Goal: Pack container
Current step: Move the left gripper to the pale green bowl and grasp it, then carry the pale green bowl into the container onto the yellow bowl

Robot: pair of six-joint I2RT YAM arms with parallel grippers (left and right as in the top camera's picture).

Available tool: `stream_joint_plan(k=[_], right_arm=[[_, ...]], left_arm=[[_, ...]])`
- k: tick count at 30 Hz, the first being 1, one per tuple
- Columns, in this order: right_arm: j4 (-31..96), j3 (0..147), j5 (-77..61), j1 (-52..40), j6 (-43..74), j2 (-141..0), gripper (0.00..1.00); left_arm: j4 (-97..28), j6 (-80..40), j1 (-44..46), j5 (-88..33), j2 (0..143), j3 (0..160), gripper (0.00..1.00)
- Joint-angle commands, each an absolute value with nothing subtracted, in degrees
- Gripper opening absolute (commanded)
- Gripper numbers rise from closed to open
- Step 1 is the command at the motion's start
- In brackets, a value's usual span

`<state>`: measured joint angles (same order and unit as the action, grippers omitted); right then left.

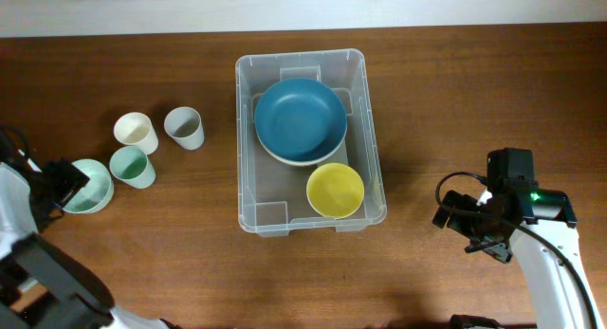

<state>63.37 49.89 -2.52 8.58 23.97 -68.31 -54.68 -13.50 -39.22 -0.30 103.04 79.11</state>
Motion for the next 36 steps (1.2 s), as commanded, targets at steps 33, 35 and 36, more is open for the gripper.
stream_joint_plan(k=[33, 35, 36], right_arm=[[63.5, 49.7, -1.6, 8.4, 23.8, -68.3, 0.99], [63.4, 49.7, -1.6, 8.4, 23.8, -68.3, 0.99], [63.3, 49.7, -1.7, 8.4, 23.8, -68.3, 0.99]], left_arm=[[-48.9, -15.9, -41.1, -2.0, 99.3, 78.7, 0.01], [-48.9, -15.8, -41.0, -2.0, 93.8, 78.7, 0.01], [-48.9, -15.8, -40.8, -2.0, 90.7, 78.7, 0.01]])
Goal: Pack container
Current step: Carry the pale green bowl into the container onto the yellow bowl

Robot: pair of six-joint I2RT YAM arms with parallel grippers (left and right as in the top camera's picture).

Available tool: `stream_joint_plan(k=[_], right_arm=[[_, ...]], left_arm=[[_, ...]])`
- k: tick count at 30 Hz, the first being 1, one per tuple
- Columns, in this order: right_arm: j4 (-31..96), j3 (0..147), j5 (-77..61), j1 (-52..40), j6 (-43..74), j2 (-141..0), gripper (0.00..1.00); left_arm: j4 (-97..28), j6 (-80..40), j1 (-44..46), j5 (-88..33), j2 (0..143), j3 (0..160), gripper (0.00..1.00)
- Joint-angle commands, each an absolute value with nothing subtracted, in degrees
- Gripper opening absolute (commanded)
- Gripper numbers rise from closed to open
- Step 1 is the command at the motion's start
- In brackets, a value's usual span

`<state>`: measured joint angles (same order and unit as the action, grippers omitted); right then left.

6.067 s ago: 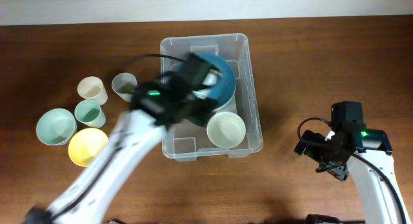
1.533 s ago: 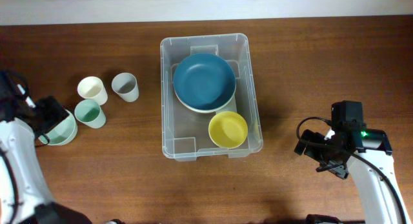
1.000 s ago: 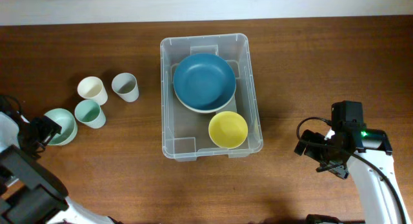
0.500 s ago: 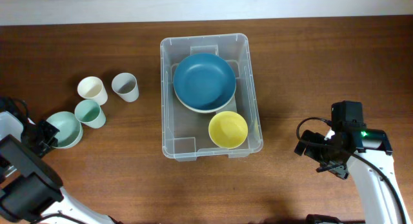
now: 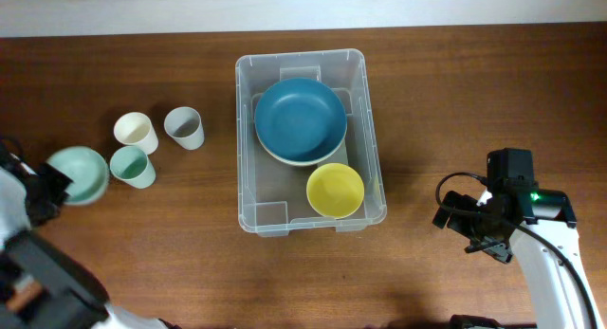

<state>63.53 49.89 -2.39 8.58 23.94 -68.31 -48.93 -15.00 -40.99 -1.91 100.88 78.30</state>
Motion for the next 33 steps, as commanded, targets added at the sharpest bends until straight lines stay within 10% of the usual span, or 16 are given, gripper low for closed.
stream_joint_plan(k=[1, 11, 21, 33], right_arm=[[63.2, 49.7, -1.6, 8.4, 23.8, -68.3, 0.99], [63.0, 49.7, -1.7, 8.4, 23.8, -68.3, 0.99], [63.2, 49.7, -1.7, 8.4, 23.8, -68.3, 0.99], [63.6, 49.7, -1.7, 8.4, 23.8, -68.3, 0.99]], left_arm=[[-48.9, -15.8, -40.3, -2.2, 88.1, 78.7, 0.01], [-49.6, -13.8, -20.3, -12.9, 70.5, 78.7, 0.01], [-48.6, -4.5, 26.4, -8.5, 79.6, 82.3, 0.01], [-52.5, -4.0, 33.2, -8.6, 99.6, 88.4, 0.01]])
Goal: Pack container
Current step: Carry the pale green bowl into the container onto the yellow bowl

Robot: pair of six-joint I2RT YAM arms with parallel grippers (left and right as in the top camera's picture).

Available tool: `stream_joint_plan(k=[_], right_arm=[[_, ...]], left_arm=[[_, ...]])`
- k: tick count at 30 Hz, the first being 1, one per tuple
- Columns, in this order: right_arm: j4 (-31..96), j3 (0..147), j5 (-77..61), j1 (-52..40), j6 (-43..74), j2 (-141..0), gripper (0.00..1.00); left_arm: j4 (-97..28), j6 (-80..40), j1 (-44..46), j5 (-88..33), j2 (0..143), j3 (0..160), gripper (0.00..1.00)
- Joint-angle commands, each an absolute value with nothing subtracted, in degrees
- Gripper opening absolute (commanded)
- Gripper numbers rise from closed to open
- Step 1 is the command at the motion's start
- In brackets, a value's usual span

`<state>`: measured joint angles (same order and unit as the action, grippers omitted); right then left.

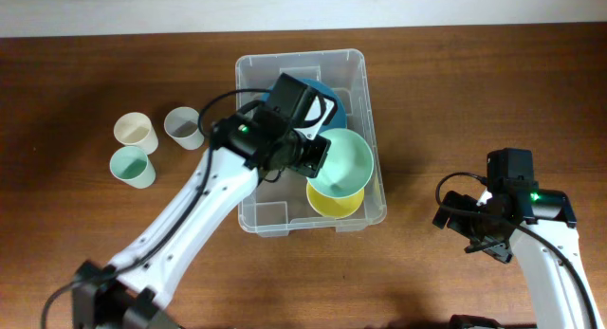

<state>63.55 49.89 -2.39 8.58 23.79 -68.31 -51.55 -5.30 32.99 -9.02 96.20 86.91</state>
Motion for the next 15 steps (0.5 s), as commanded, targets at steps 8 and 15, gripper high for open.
stream_joint_plan(k=[8, 15], right_arm=[[63.6, 49.7, -1.7, 8.4, 23.8, -68.3, 0.99], [63.6, 49.7, -1.7, 8.4, 23.8, -68.3, 0.99]], left_arm=[[-53.0, -4.0, 33.4, -9.4, 105.1, 88.4, 0.0], [-53.0, -3.5, 33.2, -8.2, 105.4, 88.4, 0.63]])
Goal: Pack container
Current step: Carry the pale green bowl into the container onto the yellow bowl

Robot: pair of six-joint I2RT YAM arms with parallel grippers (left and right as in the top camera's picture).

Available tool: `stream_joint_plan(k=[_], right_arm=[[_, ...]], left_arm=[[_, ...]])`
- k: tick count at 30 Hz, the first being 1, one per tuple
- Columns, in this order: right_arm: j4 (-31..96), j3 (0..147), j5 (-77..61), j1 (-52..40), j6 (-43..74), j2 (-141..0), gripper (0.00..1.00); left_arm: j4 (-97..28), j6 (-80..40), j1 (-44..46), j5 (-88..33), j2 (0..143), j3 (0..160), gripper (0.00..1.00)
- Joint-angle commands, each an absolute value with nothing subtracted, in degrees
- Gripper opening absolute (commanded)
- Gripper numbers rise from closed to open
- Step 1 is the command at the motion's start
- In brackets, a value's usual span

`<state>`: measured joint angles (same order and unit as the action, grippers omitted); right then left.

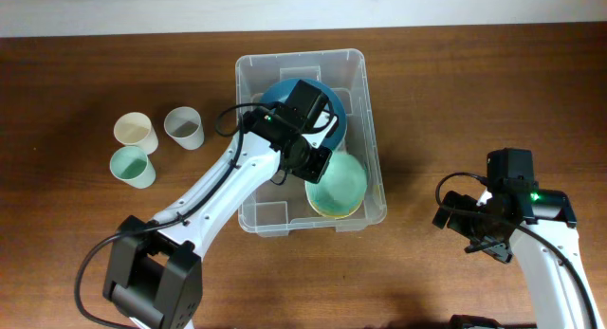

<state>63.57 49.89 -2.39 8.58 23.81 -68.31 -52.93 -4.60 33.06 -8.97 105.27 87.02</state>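
Observation:
A clear plastic container [300,56] stands at the table's middle. In it lie a large blue bowl [268,109] at the back and a yellow bowl [328,212] at the front, mostly covered. My left gripper [318,164] reaches into the container, shut on the rim of a mint green bowl [341,182], which sits tilted on top of the yellow bowl. My right gripper [463,225] rests low at the right of the table, away from the container, holding nothing; its jaws cannot be made out.
Left of the container stand three cups: a cream cup [136,132], a grey cup [184,127] and a mint cup [131,166]. The wooden table [474,101] lies bare to the container's right and along its front.
My left gripper has moved slightly back and lower in the container, and the mint green bowl has dropped from a steep tilt to lie on the yellow bowl. The right arm is unmoved.
The mint green bowl first lay at the far left by the cups with my left gripper at it. Then it was held slightly higher at the left edge. Later it was over the container's front, and now it rests on the yellow bowl.

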Motion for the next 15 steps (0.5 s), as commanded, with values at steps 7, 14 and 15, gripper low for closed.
stream_joint_plan(k=[7, 14, 15], right_arm=[[64.1, 49.7, -1.6, 8.4, 22.7, -68.3, 0.99], [64.1, 49.7, -1.4, 8.4, 22.7, -68.3, 0.99], [64.1, 49.7, -1.4, 8.4, 22.7, -68.3, 0.99]], left_arm=[[-56.8, -3.6, 29.5, -3.0, 103.9, 91.9, 0.75], [-59.6, -8.7, 15.2, 1.5, 96.2, 95.3, 0.78], [-60.0, -10.3, 12.1, 1.5, 95.2, 95.3, 0.79]])
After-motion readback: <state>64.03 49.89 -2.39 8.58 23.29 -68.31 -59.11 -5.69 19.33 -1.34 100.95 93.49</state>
